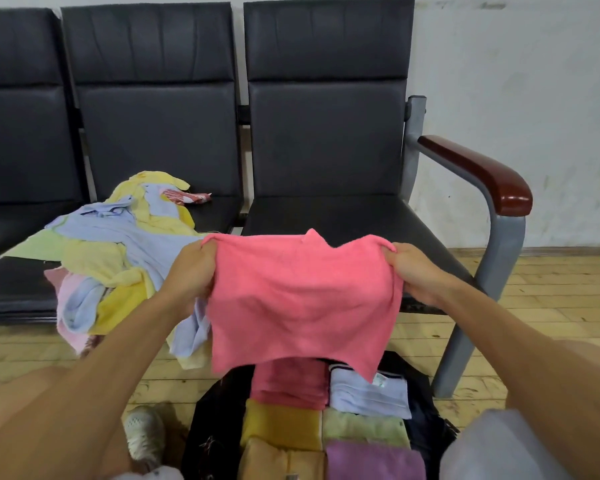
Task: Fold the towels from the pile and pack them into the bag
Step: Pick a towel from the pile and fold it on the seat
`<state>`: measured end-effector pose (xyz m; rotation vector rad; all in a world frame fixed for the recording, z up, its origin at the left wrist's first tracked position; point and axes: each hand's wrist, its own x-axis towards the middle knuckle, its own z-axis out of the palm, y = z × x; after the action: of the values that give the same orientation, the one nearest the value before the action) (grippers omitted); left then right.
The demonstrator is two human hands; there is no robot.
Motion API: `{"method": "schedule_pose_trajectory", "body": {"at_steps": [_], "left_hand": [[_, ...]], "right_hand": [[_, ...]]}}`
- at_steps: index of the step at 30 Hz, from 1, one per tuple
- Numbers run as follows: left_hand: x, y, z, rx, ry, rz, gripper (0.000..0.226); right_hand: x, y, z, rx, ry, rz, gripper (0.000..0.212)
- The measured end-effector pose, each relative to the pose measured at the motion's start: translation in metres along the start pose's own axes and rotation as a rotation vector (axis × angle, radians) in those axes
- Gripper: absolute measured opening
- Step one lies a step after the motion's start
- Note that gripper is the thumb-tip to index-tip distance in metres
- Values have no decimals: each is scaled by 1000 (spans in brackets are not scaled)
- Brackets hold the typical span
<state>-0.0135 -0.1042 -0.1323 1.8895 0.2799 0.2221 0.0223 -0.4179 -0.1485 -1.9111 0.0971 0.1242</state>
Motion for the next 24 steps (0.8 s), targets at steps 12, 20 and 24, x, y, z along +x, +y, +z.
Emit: {"method": "schedule_pose_trajectory", "body": {"at_steps": [12,20,24], "left_hand": [[-17,16,18,-407,-333,-154,23],[1,0,18,41,116,233,33],[0,-4,9,386,185,484,30]], "right_hand": [[-16,-12,-26,384,-61,108,15],[-4,-2,-34,353,388,5,29],[-5,-3,-31,267,479,-99,15]]}}
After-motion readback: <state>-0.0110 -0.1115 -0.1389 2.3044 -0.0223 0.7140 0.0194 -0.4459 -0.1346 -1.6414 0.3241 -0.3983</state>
